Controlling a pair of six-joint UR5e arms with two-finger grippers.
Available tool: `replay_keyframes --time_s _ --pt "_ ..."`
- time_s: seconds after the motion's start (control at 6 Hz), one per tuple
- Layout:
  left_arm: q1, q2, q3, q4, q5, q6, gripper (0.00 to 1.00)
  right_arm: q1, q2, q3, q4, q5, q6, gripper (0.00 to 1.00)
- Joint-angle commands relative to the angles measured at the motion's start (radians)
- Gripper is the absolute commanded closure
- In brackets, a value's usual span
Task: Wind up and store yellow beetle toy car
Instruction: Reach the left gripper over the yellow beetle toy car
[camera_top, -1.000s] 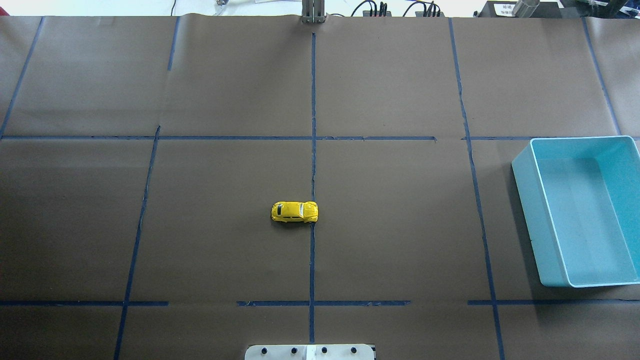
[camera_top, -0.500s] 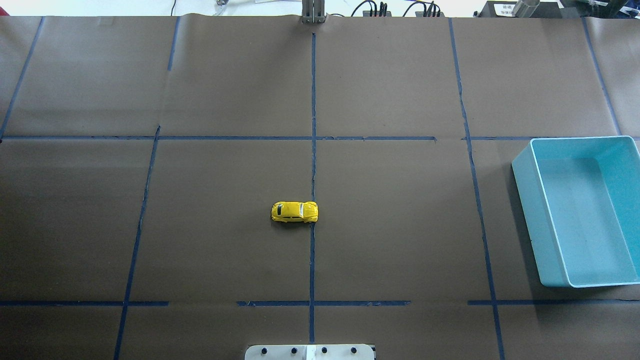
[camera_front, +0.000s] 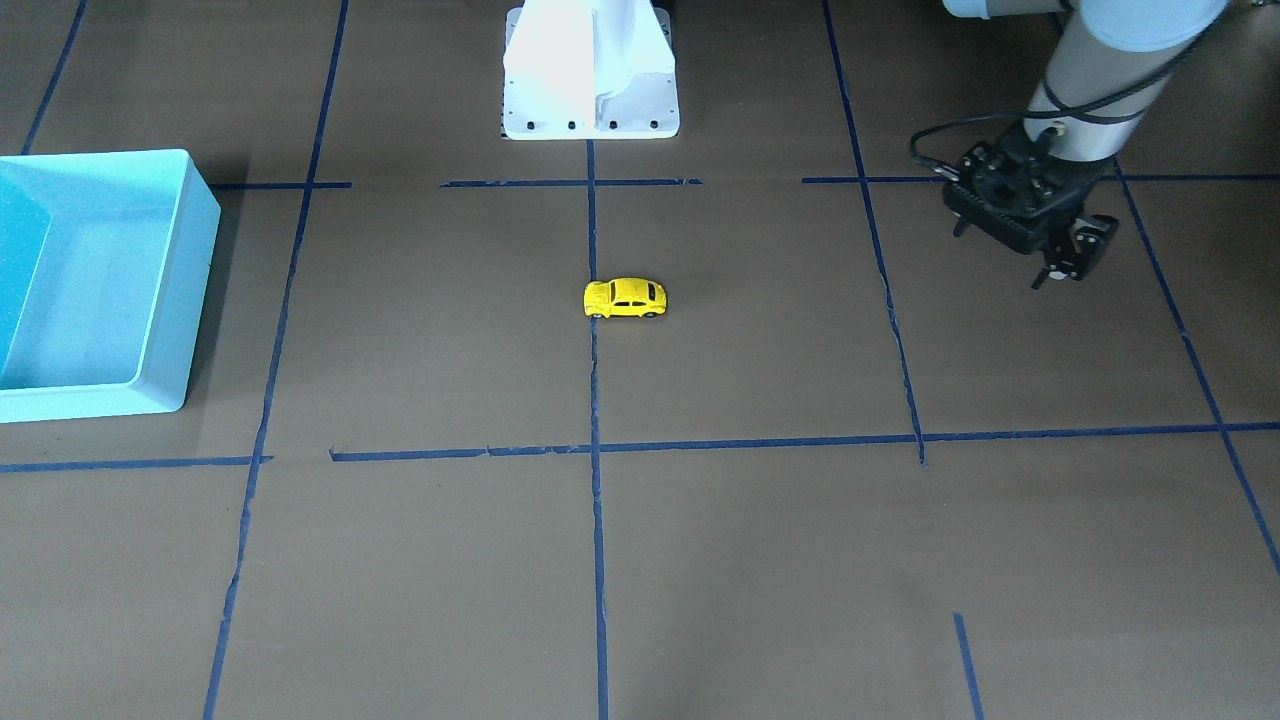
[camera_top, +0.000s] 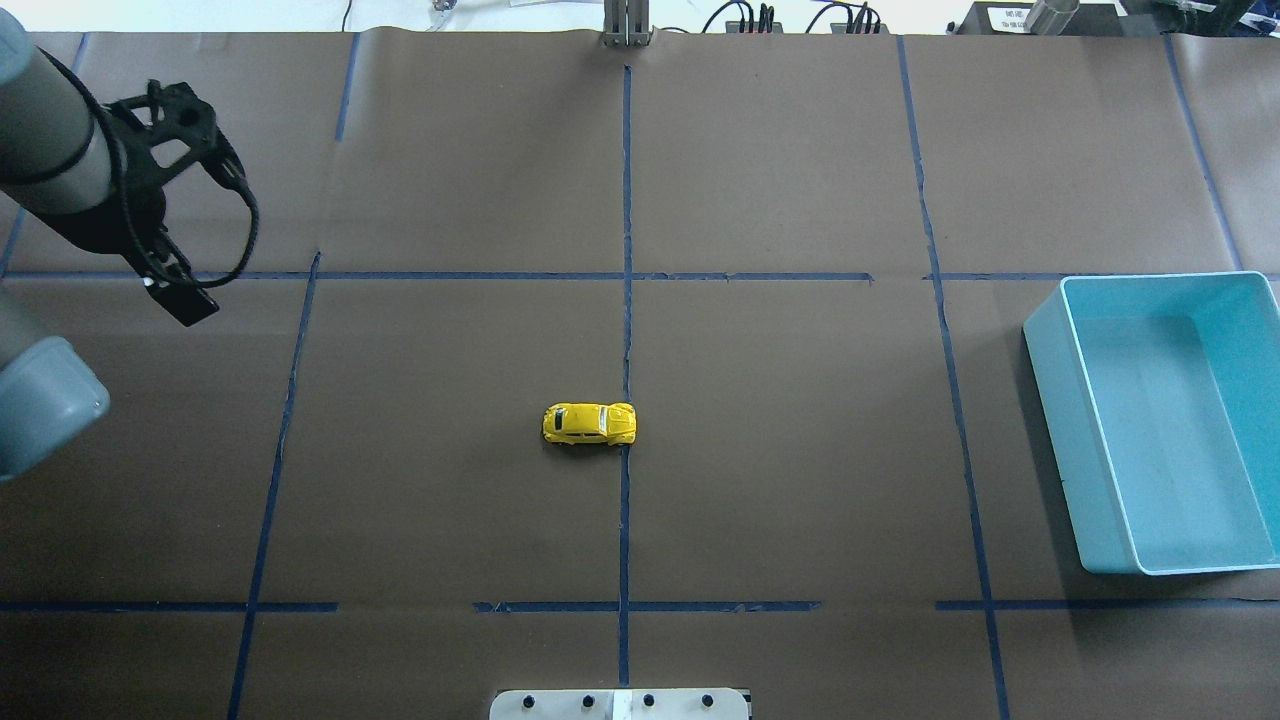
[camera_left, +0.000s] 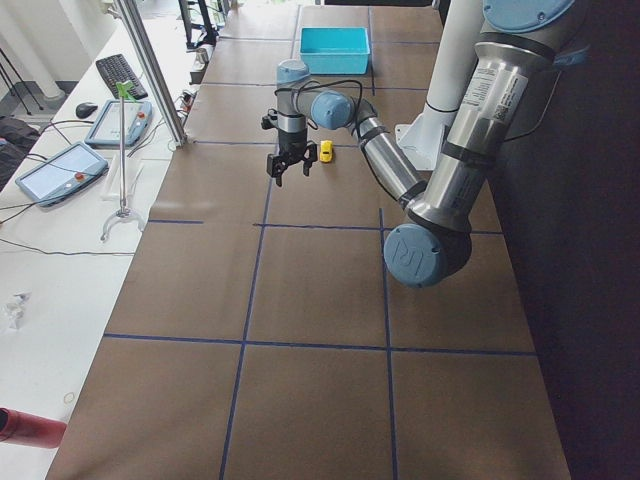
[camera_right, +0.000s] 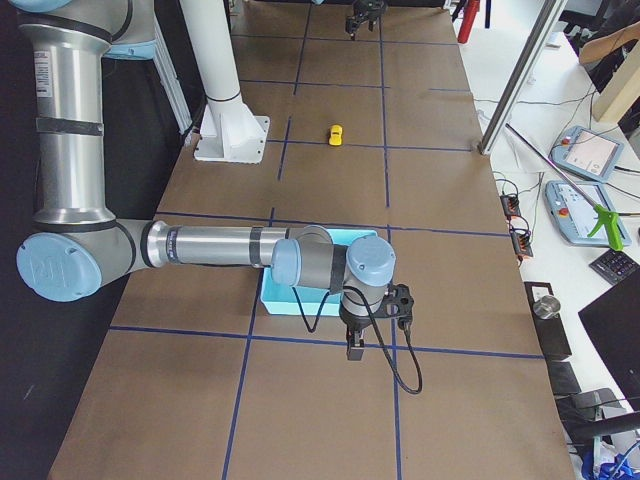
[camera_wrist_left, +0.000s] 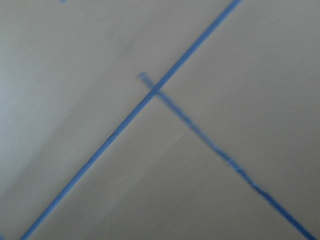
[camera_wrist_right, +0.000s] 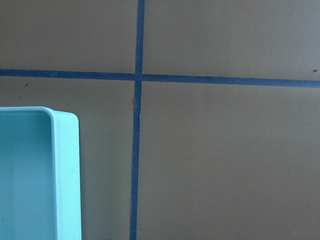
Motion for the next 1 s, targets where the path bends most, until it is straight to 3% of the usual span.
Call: replay_keyframes --time_s 0.0,0.17,0.33,0.67,0.83 --pt "0.223 -0.07 0.01 -0.009 0.035 0.097 0.0 0.0 0.0 0.0 0.0 0.0 0.002 0.0" --pt "0.301 -0.1 0.033 -0.028 0.078 0.136 0.0 0.0 0.0 0.0 0.0 0.0 0.0 0.0" --pt "0.311 -0.155 0.156 -0.149 0.093 0.297 0.0 0.0 0.0 0.0 0.0 0.0 0.0 0.0" --pt "0.329 -0.211 0.192 -0.218 0.104 0.299 0.0 0.0 0.0 0.0 0.0 0.0 0.0 0.0" --pt "0.335 -0.273 0.267 -0.224 0.103 0.273 0.0 0.0 0.0 -0.003 0.0 0.0 0.0 0.0"
